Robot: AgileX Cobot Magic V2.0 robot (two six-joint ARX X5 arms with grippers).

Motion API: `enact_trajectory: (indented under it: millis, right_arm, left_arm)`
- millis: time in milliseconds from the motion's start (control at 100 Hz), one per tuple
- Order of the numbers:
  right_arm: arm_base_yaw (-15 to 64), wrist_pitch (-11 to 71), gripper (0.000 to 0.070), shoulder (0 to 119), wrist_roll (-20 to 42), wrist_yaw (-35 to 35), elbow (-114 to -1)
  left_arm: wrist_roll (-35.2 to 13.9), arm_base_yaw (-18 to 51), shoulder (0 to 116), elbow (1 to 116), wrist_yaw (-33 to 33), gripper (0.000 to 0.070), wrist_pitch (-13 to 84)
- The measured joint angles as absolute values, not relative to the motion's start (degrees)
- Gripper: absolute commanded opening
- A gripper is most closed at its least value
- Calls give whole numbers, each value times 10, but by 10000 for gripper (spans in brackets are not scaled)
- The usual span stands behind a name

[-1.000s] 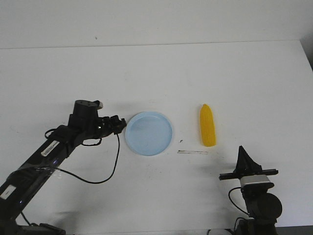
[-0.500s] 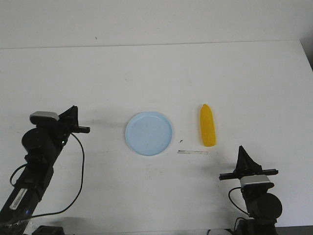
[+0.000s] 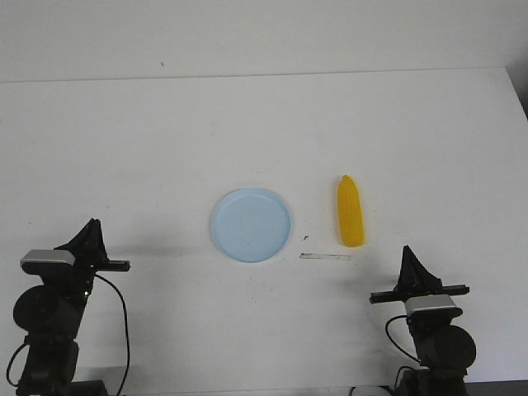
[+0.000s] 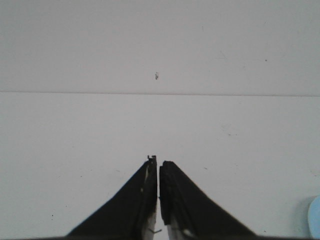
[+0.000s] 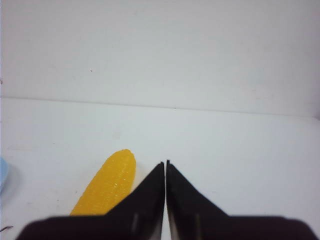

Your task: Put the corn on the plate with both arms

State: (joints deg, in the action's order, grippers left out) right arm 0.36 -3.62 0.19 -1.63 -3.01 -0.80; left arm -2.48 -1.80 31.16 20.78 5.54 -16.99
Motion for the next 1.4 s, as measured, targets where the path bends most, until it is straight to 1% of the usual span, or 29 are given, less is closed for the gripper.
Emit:
enact_trajectory:
  millis: [90,220,380,510,660,1240,1400]
  right_arm:
    - [4,-36,6,2,-16,-30,-8]
    - [4,-36,6,2,-16,-30,-8]
    - [4,-36,6,2,-16,-30,-8]
    - [4,-36,6,2,-16,-30,-8]
    - [4,-36,6,2,-16,-30,-8]
    - [4,-40,6,2,-16,-30,-8]
    - [4,-62,6,2,-12,-17,-8]
  left_arm:
    - [-25,-18,267,204,53,1,-129]
    - [-25,-18,210,204,31,1,-84]
    - [-25,-18,153,204,-7,1,-61]
    - [-25,-18,126,204,-12,1,-42]
    - [-25,-18,118,204,-12,1,-24]
    - [-25,-18,116,204,-12,1,-23]
    - [-25,-18,116,204,-12,1,-23]
